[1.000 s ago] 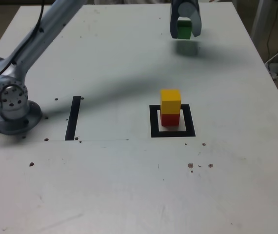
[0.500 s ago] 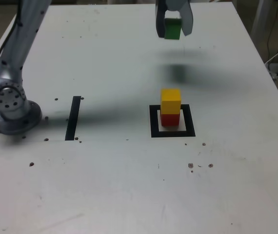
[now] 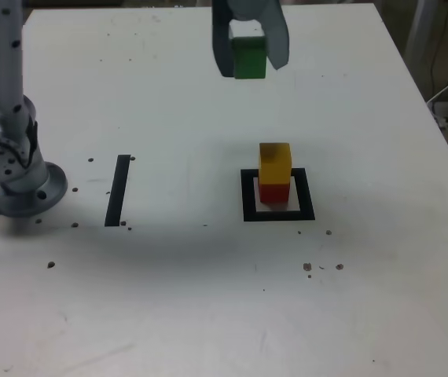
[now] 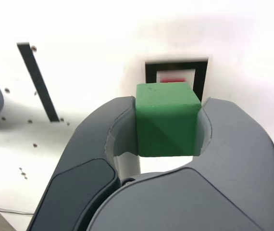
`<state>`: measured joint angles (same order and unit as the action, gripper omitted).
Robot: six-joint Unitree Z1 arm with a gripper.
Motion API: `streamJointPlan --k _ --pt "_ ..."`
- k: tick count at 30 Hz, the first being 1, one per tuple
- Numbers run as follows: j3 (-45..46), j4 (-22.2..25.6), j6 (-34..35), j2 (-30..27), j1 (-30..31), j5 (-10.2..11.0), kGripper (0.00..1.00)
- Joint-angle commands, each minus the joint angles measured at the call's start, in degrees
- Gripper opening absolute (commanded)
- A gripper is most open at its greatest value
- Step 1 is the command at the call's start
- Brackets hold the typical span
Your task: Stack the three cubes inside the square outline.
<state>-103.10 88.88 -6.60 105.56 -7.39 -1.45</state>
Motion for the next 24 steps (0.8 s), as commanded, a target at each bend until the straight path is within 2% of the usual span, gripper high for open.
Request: streamJointPlan --k 1,8,13,18,24 --pt "1.00 -0.08 1.16 0.22 2.00 -0.14 0.27" --pt "2.30 -2.97 4.72 0.93 8.33 0.07 0.27" --pt "2.92 -5.76 7.58 2.00 11.66 2.38 0.27" --pt "3.78 -8.06 9.00 2.97 12.38 4.81 0.27" --pt "4.99 -10.07 9.64 4.17 12.39 5.70 0.27"
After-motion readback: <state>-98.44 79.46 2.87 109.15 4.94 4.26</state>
